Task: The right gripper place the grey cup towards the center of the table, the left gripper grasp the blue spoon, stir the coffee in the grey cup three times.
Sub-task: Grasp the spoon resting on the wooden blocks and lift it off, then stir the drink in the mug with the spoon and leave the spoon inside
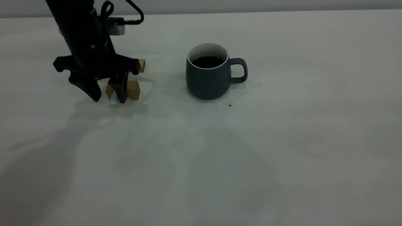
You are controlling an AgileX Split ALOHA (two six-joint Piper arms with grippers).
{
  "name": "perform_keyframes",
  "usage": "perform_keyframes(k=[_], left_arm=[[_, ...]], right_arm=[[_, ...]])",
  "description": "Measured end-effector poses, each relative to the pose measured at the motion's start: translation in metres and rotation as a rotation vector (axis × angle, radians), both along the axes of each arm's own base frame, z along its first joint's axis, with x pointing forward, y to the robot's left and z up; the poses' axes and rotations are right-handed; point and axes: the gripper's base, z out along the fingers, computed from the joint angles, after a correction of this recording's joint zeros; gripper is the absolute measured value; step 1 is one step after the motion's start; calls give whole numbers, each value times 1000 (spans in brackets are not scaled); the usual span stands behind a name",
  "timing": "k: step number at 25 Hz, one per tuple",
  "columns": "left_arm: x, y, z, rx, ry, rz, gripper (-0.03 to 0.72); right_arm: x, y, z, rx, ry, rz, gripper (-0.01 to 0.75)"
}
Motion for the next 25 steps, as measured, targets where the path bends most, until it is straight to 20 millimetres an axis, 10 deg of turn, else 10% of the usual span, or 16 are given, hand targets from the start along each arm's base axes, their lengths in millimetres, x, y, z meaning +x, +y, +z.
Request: perform_keyframes(k=[9,17,25], left_arm=[[-1,0,-14,1,7,15,551],[1,-1,-13,-5,-13,28,147],[1,-8,53,-71,21,93,150]], right_arm=[[0,0,0,0,0,0,541],[0,0,0,0,0,0,541],[0,0,0,0,0,0,541]])
